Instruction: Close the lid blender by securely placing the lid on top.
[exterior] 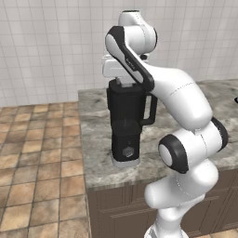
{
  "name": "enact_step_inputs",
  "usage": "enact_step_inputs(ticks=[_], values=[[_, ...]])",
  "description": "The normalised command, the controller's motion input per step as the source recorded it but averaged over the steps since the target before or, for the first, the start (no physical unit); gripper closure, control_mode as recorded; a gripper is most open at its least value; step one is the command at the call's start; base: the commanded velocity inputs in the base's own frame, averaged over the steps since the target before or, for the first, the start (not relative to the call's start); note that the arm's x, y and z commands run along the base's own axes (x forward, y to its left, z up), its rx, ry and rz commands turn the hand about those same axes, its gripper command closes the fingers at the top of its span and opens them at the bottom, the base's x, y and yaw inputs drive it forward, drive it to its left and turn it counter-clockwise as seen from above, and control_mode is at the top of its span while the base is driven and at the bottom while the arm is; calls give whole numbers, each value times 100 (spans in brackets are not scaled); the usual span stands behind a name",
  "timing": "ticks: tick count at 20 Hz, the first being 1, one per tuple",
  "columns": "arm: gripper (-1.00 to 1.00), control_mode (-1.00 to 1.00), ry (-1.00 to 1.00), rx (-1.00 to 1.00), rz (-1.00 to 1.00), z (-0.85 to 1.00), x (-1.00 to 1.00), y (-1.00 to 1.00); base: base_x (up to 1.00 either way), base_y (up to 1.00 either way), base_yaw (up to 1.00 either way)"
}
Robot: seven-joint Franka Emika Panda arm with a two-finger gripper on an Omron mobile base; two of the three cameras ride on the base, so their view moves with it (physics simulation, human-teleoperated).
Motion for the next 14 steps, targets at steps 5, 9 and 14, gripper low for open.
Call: enact_step_inputs(ticks=[5,9,14], values=[[100,-100,0,0,0,0,41,0,0,0,0],[100,-100,-2,0,0,2,35,-10,0,0,0],[100,-100,0,0,0,-4,17,0,0,0,0]])
